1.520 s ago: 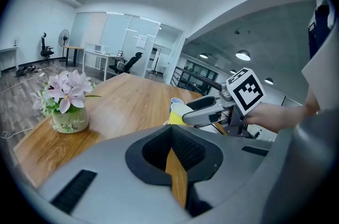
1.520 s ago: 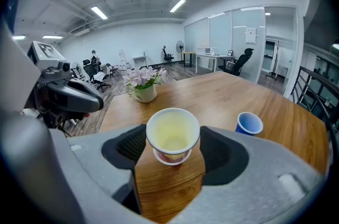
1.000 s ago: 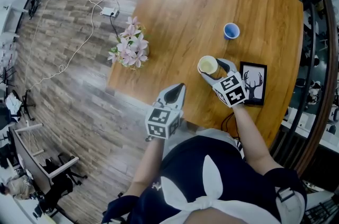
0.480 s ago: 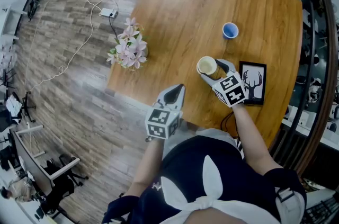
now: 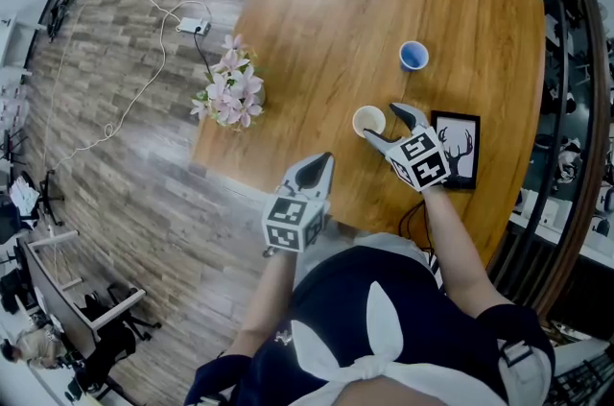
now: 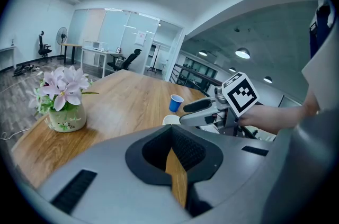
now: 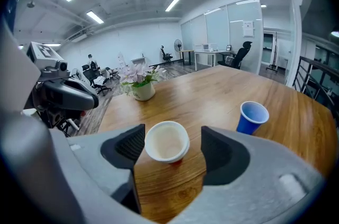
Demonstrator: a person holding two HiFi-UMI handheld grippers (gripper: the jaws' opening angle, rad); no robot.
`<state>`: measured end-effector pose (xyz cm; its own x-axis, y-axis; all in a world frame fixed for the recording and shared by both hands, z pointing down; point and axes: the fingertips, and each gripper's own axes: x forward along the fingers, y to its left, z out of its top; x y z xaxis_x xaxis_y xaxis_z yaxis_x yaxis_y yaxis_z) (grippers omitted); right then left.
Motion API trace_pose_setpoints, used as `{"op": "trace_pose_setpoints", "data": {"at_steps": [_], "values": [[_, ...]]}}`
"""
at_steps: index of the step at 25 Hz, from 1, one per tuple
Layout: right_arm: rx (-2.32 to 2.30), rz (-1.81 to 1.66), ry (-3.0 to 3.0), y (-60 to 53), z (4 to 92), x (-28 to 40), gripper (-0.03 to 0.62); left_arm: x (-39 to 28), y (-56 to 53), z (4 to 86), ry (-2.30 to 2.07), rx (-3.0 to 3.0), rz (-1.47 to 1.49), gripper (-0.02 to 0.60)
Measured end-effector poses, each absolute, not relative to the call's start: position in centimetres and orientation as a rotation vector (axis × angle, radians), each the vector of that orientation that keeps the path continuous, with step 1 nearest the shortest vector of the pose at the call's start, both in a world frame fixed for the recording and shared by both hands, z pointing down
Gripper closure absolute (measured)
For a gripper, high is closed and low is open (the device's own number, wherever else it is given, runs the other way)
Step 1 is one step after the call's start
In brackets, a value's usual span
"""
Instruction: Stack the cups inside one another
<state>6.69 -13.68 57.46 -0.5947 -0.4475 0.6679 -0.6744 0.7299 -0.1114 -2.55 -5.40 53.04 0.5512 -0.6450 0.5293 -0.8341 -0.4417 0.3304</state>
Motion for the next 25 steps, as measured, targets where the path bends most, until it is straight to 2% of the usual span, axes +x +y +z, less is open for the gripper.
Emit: {"op": "trace_pose_setpoints", "data": {"at_steps": [25], "values": [[1.288, 0.411, -2.254, -21.7, 53.1, 14.9, 0.266, -0.9, -6.8, 52.8, -1.104, 2.262, 0.469, 0.565]]}}
